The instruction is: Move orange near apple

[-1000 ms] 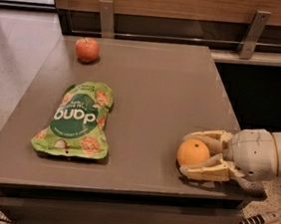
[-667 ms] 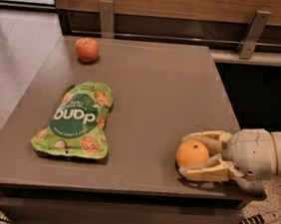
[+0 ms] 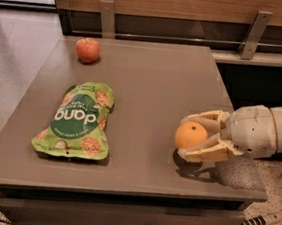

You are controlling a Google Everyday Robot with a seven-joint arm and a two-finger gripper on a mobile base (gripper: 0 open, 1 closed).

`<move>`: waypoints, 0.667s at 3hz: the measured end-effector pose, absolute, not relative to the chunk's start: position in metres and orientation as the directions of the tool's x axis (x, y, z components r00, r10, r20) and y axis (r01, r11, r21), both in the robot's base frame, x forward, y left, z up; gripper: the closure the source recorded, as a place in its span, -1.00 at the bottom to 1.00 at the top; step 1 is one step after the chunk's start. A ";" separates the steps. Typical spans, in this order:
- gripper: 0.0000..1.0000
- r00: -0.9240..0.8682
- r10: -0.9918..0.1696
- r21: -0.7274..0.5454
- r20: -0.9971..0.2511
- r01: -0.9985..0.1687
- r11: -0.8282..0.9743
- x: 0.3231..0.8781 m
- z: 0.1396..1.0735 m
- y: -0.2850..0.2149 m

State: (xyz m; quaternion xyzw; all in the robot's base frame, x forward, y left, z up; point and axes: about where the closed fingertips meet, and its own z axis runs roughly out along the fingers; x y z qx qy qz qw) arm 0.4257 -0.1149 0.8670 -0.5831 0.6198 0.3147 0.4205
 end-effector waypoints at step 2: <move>1.00 0.138 -0.508 -0.225 -0.850 -0.968 0.113 0.549 0.959 -0.076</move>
Offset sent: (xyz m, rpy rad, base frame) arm 0.1933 0.0605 0.1360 -0.0475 -0.1746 -0.0273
